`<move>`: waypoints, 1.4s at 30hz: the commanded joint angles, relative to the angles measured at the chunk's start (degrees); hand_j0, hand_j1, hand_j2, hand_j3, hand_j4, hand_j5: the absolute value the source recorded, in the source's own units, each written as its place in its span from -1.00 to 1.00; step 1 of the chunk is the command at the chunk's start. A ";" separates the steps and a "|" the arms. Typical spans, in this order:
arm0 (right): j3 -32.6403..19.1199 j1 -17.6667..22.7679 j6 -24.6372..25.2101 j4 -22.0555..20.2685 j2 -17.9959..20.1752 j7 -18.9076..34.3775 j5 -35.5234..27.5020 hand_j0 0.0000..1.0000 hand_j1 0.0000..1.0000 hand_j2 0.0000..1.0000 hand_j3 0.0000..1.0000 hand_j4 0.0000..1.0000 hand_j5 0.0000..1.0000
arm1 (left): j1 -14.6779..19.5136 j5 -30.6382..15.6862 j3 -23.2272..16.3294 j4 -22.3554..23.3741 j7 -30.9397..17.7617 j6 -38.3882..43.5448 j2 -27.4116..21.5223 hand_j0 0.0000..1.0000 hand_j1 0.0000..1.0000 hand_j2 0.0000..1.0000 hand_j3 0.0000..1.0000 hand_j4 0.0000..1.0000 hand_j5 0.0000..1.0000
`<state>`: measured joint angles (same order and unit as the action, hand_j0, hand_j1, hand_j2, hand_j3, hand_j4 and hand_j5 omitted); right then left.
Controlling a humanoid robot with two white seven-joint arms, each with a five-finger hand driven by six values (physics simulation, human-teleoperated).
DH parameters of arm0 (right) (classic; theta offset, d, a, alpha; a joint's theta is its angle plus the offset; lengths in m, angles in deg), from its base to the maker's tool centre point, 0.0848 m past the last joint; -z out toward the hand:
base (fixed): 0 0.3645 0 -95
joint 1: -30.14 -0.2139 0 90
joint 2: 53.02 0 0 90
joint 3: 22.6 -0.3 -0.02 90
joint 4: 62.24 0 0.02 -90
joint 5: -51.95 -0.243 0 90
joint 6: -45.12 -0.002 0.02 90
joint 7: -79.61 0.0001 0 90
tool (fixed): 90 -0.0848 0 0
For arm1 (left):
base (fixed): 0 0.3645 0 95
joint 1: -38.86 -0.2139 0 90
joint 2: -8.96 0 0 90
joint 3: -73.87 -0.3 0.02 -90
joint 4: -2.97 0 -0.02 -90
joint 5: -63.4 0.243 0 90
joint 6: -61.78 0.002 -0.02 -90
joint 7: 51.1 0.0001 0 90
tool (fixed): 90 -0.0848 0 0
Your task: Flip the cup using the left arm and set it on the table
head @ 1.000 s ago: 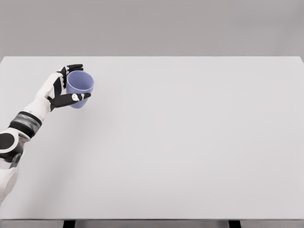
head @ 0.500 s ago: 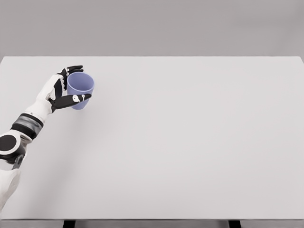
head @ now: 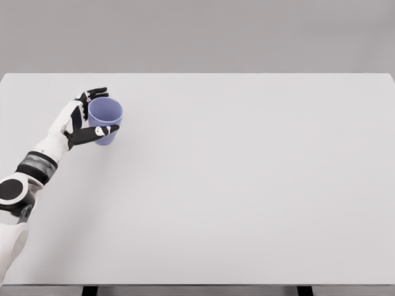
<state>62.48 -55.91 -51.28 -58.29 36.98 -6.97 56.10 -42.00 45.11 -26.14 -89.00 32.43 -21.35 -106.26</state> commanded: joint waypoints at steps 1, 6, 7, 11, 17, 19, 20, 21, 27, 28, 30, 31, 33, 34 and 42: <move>0.00 0.00 0.07 0.01 0.00 0.01 -0.02 1.00 1.00 1.00 1.00 1.00 1.00 | 0.00 -0.17 0.51 -0.05 0.06 -0.01 0.35 0.67 0.67 0.67 0.67 0.67 0.67; 0.00 0.00 -0.02 0.01 0.00 0.01 -0.02 1.00 1.00 1.00 1.00 1.00 1.00 | 0.00 -0.09 0.51 0.03 0.06 -0.01 0.35 0.67 0.67 0.67 0.67 0.67 0.67; -0.09 0.00 -0.02 0.01 0.00 0.01 -0.02 1.00 1.00 1.00 1.00 1.00 1.00 | 0.00 -0.09 0.51 0.03 0.06 -0.02 0.35 0.67 0.67 0.67 0.67 0.67 0.67; 0.00 0.00 -0.02 0.01 0.00 0.01 0.07 1.00 1.00 1.00 1.00 1.00 1.00 | 0.00 -0.09 0.51 0.03 0.06 -0.01 0.35 0.69 0.69 0.69 0.69 0.69 0.69; 0.00 0.00 -0.02 0.01 0.00 0.01 0.07 1.00 1.00 1.00 1.00 1.00 1.00 | 0.00 -0.09 0.51 0.03 0.06 -0.01 0.35 0.74 0.74 0.74 0.74 0.74 0.74; 0.00 0.00 0.07 0.01 0.00 0.01 0.07 1.00 1.00 1.00 1.00 1.00 1.00 | 0.00 -0.09 0.51 0.03 0.06 -0.01 0.35 0.74 0.74 0.74 0.74 0.74 0.74; 0.00 0.00 -0.02 0.01 0.00 0.01 -0.02 1.00 1.00 1.00 1.00 1.00 1.00 | 0.00 -0.09 0.51 0.03 0.06 -0.01 0.35 0.74 0.74 0.74 0.74 0.74 0.74; 0.00 0.00 -0.02 0.01 0.00 0.01 -0.02 1.00 1.00 1.00 1.00 1.00 1.00 | 0.00 -0.09 0.51 0.03 0.06 -0.01 0.35 0.76 0.76 0.76 0.76 0.76 0.76; 0.00 0.00 0.07 0.01 0.00 0.01 0.07 1.00 1.00 1.00 1.00 1.00 1.00 | -0.09 -0.09 0.51 -0.14 0.06 -0.10 0.35 0.96 0.96 0.96 0.96 0.96 0.96; 0.00 0.00 -0.02 0.01 0.00 0.01 0.07 1.00 1.00 1.00 1.00 1.00 1.00 | -0.09 -0.09 0.51 -0.14 -0.03 -0.10 0.35 1.00 1.00 1.00 1.00 1.00 1.00; 0.00 0.00 -0.02 0.01 0.00 0.01 0.07 1.00 1.00 1.00 1.00 1.00 1.00 | -0.09 0.00 0.60 -0.49 0.06 -0.10 0.27 1.00 1.00 1.00 1.00 1.00 1.00; 0.00 0.00 -0.02 0.01 0.00 0.01 -0.02 1.00 1.00 1.00 1.00 1.00 1.00 | -0.09 0.00 0.60 -0.58 -0.03 -0.10 0.26 1.00 1.00 1.00 1.00 1.00 1.00; 0.00 0.00 0.07 0.01 0.00 0.01 -0.02 1.00 1.00 1.00 1.00 1.00 1.00 | -0.09 0.18 0.60 -0.67 -0.03 -0.10 0.18 1.00 1.00 1.00 1.00 1.00 1.00; 0.00 0.00 -0.02 0.01 0.00 0.01 0.07 1.00 1.00 1.00 1.00 1.00 1.00 | 0.00 0.18 0.60 -0.76 -0.03 -0.10 0.00 1.00 1.00 1.00 1.00 1.00 1.00; 0.00 0.00 -0.01 0.01 0.00 0.01 -0.02 1.00 1.00 1.00 1.00 1.00 1.00 | -0.70 0.27 1.21 -1.37 -0.03 -0.01 -1.67 1.00 1.00 1.00 1.00 1.00 1.00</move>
<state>62.48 -55.91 -51.27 -58.29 36.98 -6.97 56.13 -42.70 45.44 -24.98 -90.28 32.40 -21.38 -107.36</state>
